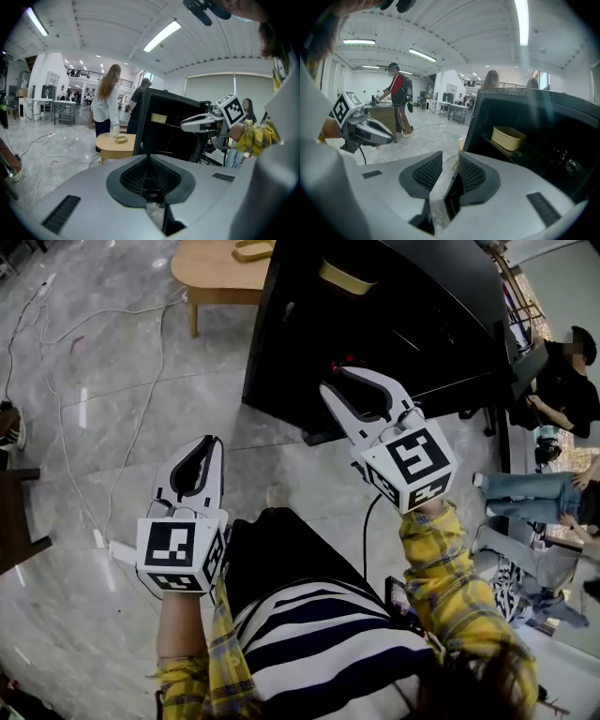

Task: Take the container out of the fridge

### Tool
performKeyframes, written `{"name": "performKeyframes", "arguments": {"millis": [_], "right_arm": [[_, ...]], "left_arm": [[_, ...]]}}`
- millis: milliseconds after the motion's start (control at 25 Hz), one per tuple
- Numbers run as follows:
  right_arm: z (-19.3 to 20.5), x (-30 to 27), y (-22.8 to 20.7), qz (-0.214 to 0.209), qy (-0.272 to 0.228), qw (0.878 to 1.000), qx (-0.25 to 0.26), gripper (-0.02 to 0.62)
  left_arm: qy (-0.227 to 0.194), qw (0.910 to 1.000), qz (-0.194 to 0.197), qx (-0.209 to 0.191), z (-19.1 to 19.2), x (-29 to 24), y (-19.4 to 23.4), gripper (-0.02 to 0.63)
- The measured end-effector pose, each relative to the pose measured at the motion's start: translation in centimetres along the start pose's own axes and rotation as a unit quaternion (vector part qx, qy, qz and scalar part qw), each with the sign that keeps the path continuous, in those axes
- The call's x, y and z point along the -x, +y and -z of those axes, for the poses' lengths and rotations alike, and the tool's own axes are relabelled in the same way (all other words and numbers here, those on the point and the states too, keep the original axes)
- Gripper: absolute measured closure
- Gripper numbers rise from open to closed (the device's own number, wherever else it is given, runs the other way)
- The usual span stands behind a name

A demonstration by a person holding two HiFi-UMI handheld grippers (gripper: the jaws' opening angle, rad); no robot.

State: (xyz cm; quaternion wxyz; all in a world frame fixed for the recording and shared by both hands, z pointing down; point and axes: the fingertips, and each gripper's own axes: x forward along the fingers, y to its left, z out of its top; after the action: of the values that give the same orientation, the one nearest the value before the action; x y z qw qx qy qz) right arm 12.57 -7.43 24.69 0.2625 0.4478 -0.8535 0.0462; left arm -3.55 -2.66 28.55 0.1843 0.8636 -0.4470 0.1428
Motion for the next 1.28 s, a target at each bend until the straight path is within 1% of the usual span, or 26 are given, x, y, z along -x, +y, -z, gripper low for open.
{"name": "performKeyframes", "arguments": {"millis": [160,440,600,760,920,1120,1280], "right_arm": [[-0.6,-1.1,-2.6,0.013,-0.003,1.0,0.018,0.488],[-2.4,-3.2,-6.7,0.05,-0.005,0.996,0.071,0.488],[-3.3,-4.5,-8.4,0.074,-0.004,0.991,0.113,0.485],[-4.3,-5.8,-10.2,0.094,-0.008,0.986,0.138,0.479],[-4.9,-6.9,-12.2,0.117,-0.01,0.98,0.162,0.473],[-5.0,-7.7,-13.6,0.138,-0.001,0.972,0.19,0.466],[-4.5,-8.4,-14.6,0.147,0.004,0.969,0.199,0.463]], "left_arm": [[-0.004,0.9999,-0.012,0.007,0.1,-1.2,0.1,0.569],[-0.016,0.9991,-0.038,0.012,-0.1,-3.2,1.2,0.569],[-0.026,0.998,-0.05,0.027,0.1,-4.1,1.9,0.569],[-0.043,0.9966,-0.059,0.038,-0.3,-5.0,2.4,0.569],[-0.042,0.996,-0.065,0.045,0.3,-6.3,2.8,0.569],[-0.041,0.9955,-0.064,0.057,1.0,-7.7,3.2,0.569],[-0.037,0.9951,-0.064,0.066,1.5,-9.3,3.3,0.569]]}}
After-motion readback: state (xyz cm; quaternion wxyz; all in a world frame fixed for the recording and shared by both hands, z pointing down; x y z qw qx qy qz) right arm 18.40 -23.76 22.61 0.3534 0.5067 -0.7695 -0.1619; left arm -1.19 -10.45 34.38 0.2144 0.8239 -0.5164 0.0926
